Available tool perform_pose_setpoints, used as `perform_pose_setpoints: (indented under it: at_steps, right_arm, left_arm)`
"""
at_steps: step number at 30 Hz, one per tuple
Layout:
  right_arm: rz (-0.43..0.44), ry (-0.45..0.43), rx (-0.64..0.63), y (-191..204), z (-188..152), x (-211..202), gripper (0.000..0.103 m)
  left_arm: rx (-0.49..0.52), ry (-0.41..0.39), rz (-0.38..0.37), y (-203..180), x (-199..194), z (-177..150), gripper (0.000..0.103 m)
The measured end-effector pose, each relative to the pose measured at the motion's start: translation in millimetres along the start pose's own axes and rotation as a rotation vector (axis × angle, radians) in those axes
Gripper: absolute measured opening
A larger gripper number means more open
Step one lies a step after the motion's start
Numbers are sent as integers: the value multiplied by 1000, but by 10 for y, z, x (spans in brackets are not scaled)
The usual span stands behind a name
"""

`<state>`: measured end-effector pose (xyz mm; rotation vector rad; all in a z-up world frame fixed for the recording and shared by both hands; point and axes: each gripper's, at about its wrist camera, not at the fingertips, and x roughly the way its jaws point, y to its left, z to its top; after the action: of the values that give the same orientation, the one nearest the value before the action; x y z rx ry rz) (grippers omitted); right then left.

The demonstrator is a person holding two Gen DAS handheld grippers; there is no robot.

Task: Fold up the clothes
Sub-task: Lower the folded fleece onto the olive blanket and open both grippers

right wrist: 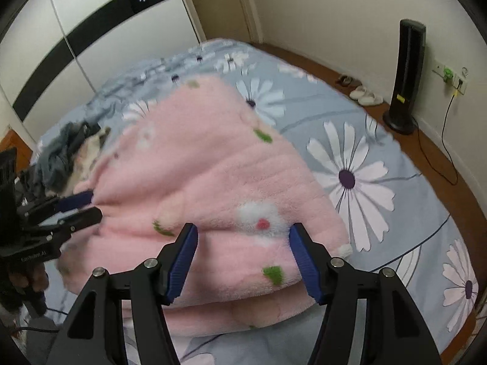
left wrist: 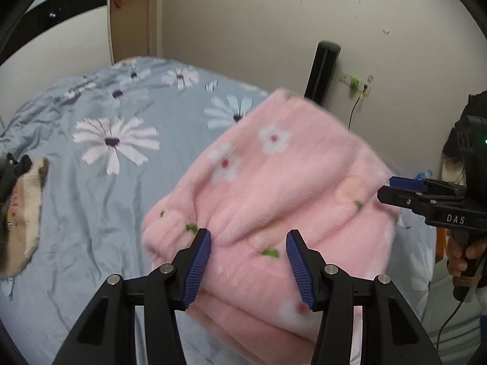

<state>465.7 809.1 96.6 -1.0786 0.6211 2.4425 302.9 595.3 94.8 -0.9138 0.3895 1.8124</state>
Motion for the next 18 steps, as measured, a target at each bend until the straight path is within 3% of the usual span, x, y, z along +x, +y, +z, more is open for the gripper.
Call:
perform_pose_setpoints:
  at_steps: [3,7,12,18]
  right_arm:
    - [37,-40,-12,77,117,-102,64]
    - [31,2,-34,170,356,160,64]
    - [15,67,4,121,399,519,64]
    - [50,-10,2,216,302,104,64]
  left_arm:
    - [60,-7,6,-186,-48,-135,59]
    - [124,49,62,-304,132,-310,59]
    - [107,61,52,-272,154,-261,59]
    - [1,8,20,-218,-125,-292,61]
